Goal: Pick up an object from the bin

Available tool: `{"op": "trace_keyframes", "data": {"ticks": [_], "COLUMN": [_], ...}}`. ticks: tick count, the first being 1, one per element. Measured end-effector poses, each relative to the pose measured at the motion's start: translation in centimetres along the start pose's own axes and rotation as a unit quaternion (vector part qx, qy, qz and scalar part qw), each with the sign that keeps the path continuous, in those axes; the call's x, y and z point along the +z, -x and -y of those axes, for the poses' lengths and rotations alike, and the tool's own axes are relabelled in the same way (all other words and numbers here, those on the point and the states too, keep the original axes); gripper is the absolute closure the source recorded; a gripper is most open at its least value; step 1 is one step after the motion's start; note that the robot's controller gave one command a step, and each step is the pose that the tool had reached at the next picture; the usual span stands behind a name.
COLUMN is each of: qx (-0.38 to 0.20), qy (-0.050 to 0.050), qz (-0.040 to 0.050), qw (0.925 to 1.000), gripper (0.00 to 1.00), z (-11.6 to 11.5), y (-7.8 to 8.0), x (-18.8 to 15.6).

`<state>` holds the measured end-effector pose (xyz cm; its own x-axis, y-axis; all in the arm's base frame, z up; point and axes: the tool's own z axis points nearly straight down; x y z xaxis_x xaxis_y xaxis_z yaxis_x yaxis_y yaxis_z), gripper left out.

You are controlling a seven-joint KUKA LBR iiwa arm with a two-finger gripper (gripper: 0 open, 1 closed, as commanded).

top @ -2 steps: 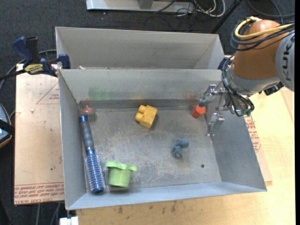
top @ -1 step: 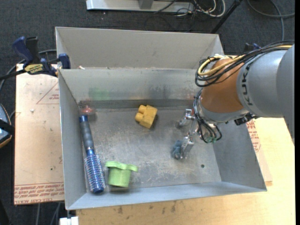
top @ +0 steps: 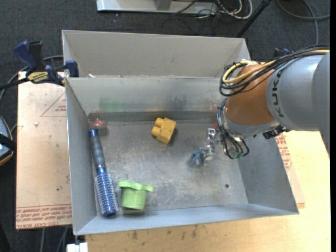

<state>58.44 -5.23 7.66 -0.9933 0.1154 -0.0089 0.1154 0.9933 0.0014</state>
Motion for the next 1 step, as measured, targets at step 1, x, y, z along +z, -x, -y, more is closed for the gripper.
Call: {"op": "trace_keyframes", "data": {"ticks": [1], "qx": [-0.13], "qy": [0.0], "qz": [-0.0014], "qw": [0.9915], "gripper": [1.0], "z": [-0.9], "y": [-4.58], "x": [-9.82]}}
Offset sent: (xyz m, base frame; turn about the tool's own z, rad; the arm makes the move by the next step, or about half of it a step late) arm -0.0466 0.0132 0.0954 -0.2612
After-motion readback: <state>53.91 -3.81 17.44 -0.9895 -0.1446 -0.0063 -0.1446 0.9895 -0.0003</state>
